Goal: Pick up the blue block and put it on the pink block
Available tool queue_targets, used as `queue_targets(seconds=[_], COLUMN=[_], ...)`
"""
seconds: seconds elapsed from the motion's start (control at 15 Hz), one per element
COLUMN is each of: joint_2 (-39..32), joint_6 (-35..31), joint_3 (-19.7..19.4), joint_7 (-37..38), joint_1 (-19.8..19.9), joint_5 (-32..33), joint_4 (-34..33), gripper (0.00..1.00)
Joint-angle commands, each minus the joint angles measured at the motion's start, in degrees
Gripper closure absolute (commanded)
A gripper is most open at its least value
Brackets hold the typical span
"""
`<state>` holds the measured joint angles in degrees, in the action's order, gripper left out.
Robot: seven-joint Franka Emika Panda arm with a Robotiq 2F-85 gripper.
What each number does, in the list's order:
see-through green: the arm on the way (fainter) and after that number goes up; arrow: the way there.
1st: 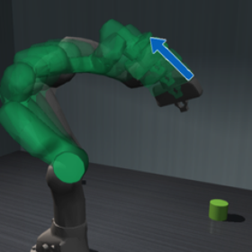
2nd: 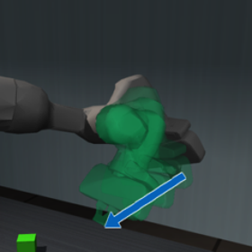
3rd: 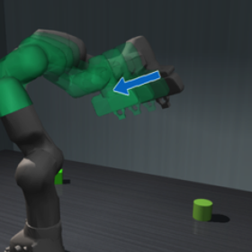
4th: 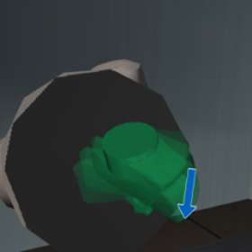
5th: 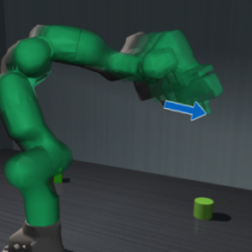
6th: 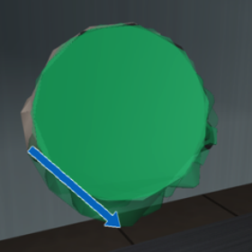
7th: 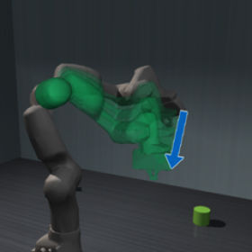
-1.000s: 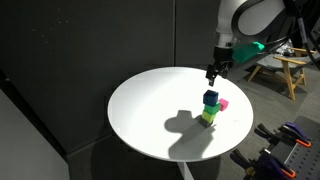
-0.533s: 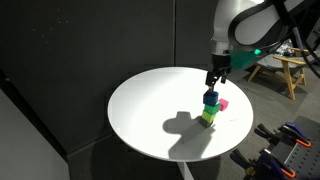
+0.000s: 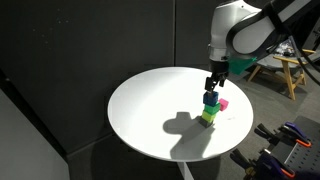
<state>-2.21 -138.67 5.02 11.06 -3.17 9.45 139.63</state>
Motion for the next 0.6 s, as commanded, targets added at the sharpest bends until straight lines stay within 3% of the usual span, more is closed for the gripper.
queue_targets(seconds=[0.0, 0.53], joint_2=[-1.5, -3.79], joint_6=[-1.37, -2.59], joint_3=[-0.72, -1.11], joint_7=[-0.44, -0.15], joint_1=[-0.4, -0.63], joint_5=[1.69, 2.72], joint_4=[-1.04, -1.25], gripper=[0.0, 0.0])
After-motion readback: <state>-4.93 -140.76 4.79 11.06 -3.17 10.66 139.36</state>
